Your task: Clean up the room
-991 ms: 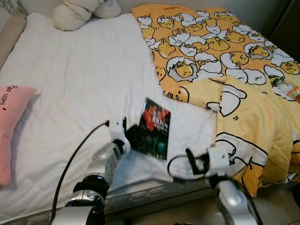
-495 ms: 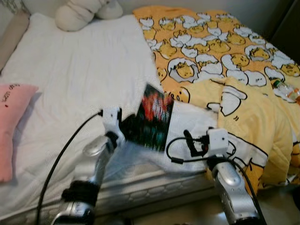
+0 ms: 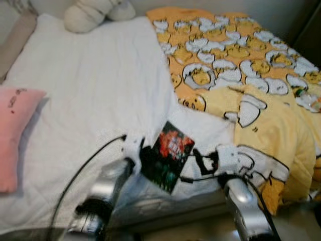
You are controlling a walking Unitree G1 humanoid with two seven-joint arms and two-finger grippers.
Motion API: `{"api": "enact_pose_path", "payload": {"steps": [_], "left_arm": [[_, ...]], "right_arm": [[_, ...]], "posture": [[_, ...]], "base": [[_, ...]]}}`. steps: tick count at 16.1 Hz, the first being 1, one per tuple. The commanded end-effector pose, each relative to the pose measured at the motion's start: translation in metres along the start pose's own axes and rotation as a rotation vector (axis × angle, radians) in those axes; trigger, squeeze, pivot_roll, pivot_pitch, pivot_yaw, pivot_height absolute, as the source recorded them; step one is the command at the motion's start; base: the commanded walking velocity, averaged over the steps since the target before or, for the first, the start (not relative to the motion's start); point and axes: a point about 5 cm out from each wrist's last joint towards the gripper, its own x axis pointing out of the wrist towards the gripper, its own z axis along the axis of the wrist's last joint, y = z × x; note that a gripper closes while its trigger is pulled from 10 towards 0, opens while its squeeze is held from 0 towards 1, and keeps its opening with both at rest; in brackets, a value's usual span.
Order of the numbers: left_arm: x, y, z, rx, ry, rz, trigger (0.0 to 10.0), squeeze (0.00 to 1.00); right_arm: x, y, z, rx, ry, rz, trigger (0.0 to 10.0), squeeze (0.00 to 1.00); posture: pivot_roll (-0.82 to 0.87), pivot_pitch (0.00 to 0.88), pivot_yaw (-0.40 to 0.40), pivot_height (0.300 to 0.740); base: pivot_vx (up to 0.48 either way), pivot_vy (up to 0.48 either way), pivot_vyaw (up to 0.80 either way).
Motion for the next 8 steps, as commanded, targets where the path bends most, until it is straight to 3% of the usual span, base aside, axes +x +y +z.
{"api": "enact_pose_path", "payload": {"steps": [1, 8], "left_arm": [[0.006, 0.002, 0.009, 0.010, -0.033, 0.054, 10.0, 1.00], [0.012, 0.020, 0.033, 0.027, -0.104, 0.168, 10.0, 1.00]], "right_arm": [[0.001, -0.003, -0.001, -0.006, 0.001, -0.008, 10.0, 0.00], [0.003, -0.008, -0.002, -0.024, 0.005, -0.013, 10.0, 0.00]], "posture": [[0.10, 0.000, -0.045, 0.740], [0.09, 0.000, -0.037, 0.740]], "base": [[0.000, 0.000, 0.00], [0.000, 0.000, 0.00]]}}
